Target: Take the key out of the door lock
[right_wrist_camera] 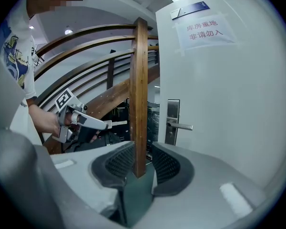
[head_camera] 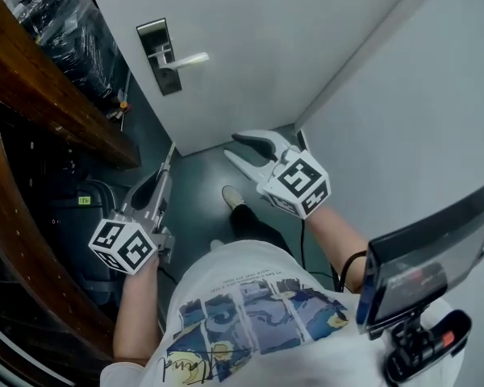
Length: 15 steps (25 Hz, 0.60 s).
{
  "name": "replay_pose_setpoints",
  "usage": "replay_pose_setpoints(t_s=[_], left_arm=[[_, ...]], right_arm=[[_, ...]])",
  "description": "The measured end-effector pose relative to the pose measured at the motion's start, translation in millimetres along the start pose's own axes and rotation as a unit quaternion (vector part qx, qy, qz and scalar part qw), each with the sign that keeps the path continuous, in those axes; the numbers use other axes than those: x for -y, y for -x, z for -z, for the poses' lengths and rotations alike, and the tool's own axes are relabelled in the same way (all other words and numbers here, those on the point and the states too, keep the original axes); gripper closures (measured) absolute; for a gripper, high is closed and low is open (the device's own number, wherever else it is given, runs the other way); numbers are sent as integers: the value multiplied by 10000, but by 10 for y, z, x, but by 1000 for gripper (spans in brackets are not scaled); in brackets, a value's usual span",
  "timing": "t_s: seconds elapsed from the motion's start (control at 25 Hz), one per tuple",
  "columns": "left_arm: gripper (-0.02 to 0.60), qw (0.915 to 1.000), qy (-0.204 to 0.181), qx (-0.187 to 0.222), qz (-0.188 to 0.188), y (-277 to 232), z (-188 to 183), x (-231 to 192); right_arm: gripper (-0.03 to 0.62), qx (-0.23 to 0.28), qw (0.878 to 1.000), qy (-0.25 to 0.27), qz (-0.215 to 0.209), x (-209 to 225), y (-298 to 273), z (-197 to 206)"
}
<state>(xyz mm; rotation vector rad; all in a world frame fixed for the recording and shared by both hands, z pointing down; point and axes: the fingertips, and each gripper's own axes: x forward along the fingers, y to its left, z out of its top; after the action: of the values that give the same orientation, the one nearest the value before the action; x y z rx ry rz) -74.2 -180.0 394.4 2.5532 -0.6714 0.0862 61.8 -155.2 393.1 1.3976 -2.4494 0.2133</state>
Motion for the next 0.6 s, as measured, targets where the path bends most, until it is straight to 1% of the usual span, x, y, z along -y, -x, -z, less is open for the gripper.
replay_pose_setpoints(t_s=[0.2,0.32,0.6], left_arm=[[560,9995,-248,-199,-28,33,40,81],[560,9993,-283,-252,-9,49,52,92],[560,9982,-483,-326,-113,143,61,86]], right_arm=[[503,-17,10000,32,-1,-94,72,-6],[519,-5,10000,72,-8,-134,112,-29],[550,40,9999,136,61,-210,200,-54]])
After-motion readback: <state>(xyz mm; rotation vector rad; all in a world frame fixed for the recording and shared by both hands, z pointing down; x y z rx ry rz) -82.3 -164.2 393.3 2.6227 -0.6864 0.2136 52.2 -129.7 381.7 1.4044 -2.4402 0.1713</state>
